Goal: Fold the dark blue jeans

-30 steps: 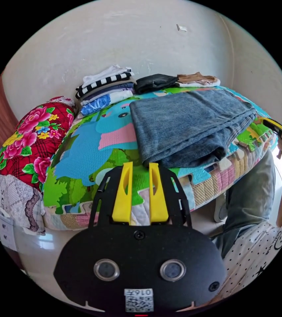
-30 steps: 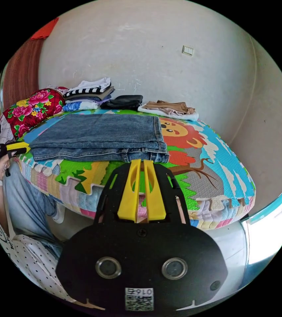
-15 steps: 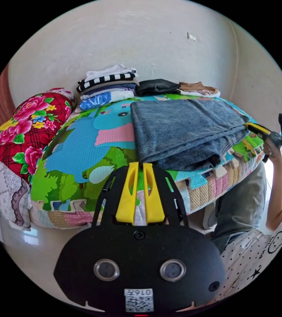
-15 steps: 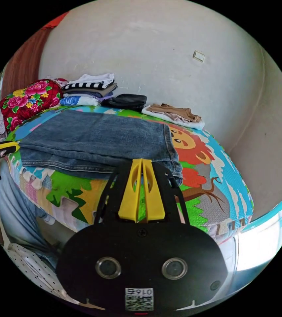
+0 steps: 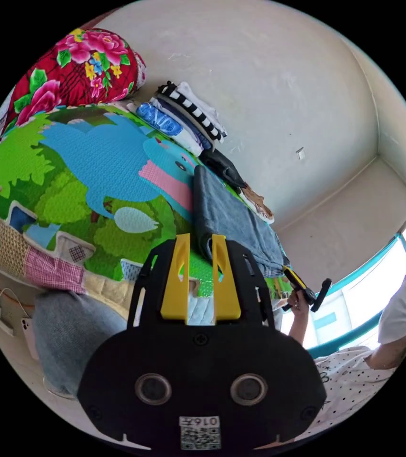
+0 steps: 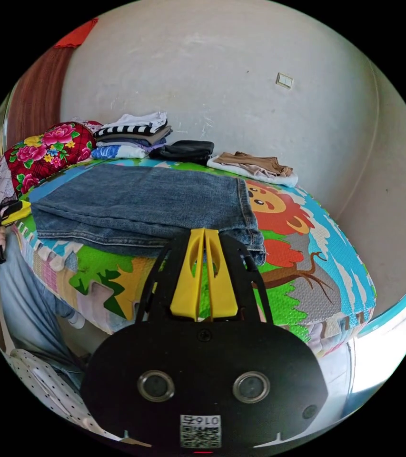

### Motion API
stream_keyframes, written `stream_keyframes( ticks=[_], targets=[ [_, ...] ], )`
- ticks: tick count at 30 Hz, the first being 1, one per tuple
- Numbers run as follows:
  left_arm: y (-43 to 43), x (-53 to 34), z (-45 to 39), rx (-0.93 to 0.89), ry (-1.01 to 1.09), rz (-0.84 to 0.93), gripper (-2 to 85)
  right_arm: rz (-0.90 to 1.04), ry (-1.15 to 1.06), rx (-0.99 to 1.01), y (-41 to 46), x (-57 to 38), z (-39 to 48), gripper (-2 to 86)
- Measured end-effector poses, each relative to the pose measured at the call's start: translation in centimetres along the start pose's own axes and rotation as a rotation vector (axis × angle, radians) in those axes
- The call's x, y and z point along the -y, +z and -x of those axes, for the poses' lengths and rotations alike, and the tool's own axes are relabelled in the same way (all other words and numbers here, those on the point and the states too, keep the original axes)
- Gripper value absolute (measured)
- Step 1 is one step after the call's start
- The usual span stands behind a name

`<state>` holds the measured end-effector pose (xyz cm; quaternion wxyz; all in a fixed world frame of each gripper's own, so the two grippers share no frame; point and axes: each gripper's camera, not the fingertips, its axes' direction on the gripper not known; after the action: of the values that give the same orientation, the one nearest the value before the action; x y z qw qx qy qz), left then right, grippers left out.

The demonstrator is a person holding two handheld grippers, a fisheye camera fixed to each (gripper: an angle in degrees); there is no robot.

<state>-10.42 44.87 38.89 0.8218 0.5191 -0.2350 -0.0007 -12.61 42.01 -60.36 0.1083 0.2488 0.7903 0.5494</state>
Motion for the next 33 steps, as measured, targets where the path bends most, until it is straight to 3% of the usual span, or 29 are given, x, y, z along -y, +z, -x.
stream_keyframes(
  ticks=[6,12,20,25,28,30,33],
  targets=[
    [-3.1,-0.8,4.8,-0.079,-0.074,-0.21,8.0,-0.011,0.001,0.022,-2.5,0.6,0.0,-0.4],
    [0.9,0.8,8.0,-0.145,-0.094,-0.032,10.0,-0.03,0.002,-0.013,-5.0,1.2,1.1,-0.4],
    [4.0,2.0,11.8,-0.2,-0.146,0.016,4.0,-0.05,0.016,-0.005,-8.1,2.1,2.0,-0.1],
    [3.1,2.8,13.6,-0.448,-0.178,-0.038,2.7,-0.04,0.0,-0.038,-10.6,3.3,3.5,1.9],
    [2.1,3.7,12.4,-0.452,-0.114,-0.038,2.7,-0.221,-0.044,0.05,-15.4,3.8,6.9,9.4],
    [1.8,4.2,11.7,-0.47,-0.085,-0.044,2.8,-0.443,-0.157,0.235,-19.5,3.6,11.8,12.7],
    [1.5,4.8,11.1,-0.489,-0.064,-0.052,2.9,-0.486,-0.373,0.219,-21.7,5.0,20.7,16.2]
  ],
)
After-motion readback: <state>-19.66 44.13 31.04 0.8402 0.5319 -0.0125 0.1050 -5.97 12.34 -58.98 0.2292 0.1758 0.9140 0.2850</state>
